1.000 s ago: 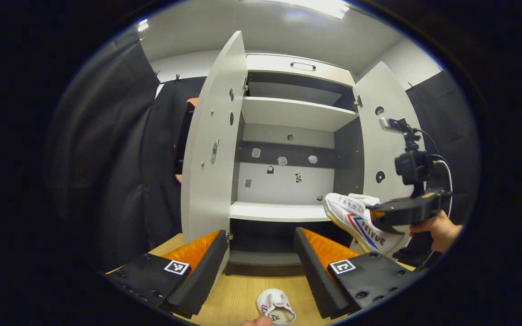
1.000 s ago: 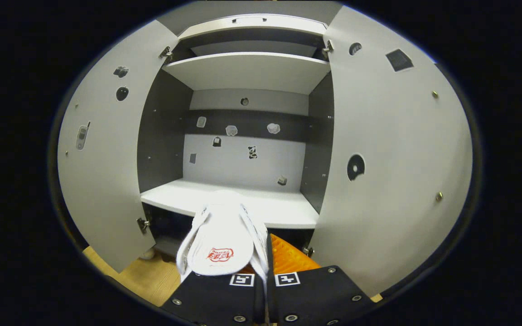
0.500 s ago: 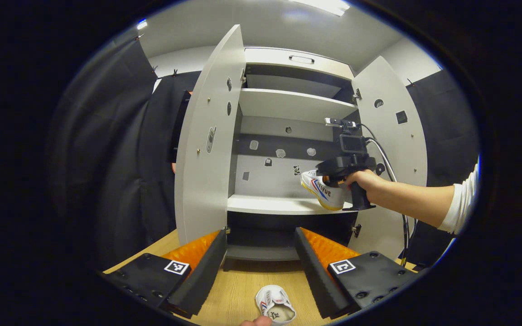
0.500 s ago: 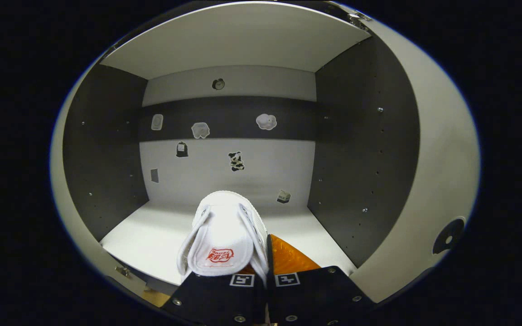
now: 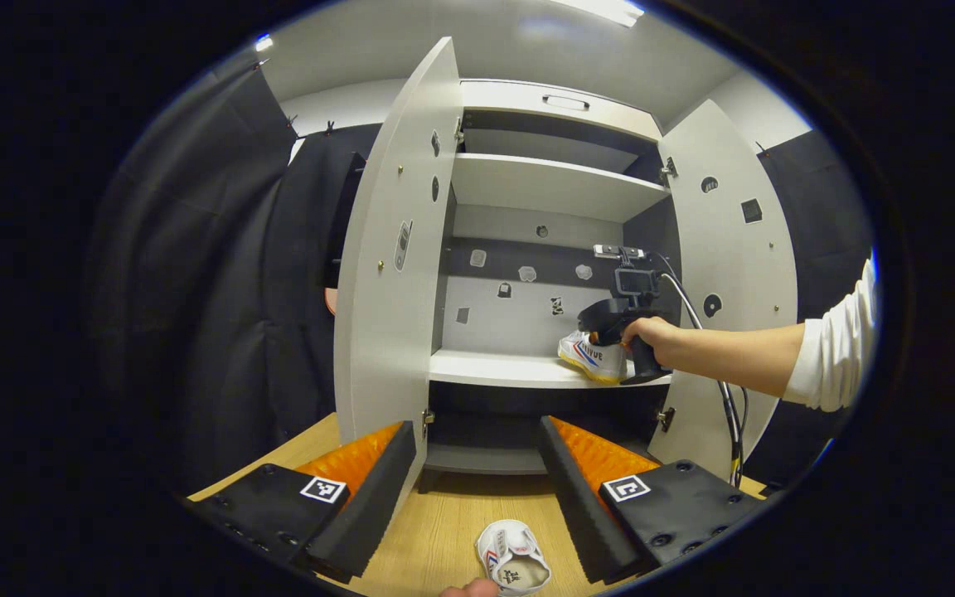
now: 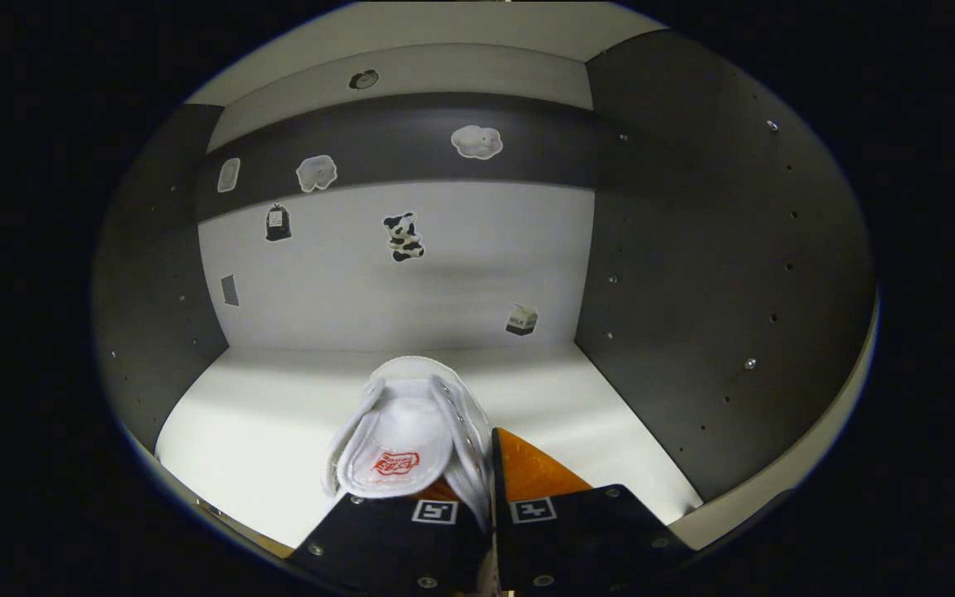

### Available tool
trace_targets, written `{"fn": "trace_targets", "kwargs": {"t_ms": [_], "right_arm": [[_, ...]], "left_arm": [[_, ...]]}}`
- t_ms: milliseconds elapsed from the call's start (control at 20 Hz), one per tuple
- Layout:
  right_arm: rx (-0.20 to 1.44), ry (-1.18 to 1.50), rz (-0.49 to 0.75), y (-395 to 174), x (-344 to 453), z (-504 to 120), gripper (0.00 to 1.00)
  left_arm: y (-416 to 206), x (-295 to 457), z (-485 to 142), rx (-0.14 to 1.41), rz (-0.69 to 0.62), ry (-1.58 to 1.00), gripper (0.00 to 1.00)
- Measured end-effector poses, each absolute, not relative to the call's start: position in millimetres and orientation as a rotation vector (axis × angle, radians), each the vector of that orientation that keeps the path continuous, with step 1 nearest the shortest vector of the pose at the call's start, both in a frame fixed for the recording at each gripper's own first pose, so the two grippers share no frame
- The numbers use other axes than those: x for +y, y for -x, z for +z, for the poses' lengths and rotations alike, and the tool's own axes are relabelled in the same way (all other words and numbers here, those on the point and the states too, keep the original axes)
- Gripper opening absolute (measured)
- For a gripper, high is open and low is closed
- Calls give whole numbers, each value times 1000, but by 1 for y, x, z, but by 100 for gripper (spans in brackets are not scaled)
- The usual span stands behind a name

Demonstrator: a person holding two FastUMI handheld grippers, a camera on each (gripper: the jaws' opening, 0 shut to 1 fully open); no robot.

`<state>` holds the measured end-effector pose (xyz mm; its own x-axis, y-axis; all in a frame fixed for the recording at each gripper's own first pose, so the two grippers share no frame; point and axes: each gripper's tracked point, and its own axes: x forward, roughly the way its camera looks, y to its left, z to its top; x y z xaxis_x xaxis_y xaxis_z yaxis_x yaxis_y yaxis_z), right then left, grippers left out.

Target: Grab one shoe with the right hand and put it into the shoe cabinet, grab the other shoe with the left hand and put it into the shoe cabinet; then close the right door with the right hand and the left door with the left hand.

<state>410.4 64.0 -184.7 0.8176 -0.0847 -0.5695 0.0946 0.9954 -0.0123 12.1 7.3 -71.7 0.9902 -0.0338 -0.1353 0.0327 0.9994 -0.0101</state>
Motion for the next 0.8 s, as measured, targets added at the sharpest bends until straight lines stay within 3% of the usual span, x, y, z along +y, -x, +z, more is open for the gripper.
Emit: {"fn": "trace_targets", "kwargs": {"t_ms": [100, 250, 350, 550, 700, 800], "right_arm": [[603, -4, -85, -409, 67, -184, 20], [590, -2, -62, -401, 70, -174, 25], [575, 14, -49, -394, 67, -166, 41], [522, 5, -6, -366, 64, -141, 63], [450, -1, 28, -340, 62, -109, 88], [391, 13, 50, -320, 61, -84, 93]], "left_arm": [[-13, 9, -73, 138, -29, 7, 96], [-15, 10, -71, 129, -29, 9, 96], [-16, 9, -70, 126, -32, 6, 96], [-18, 5, -69, 118, -45, 15, 97], [-19, 0, -66, 109, -56, 25, 97], [-20, -2, -63, 100, -59, 26, 99]]}}
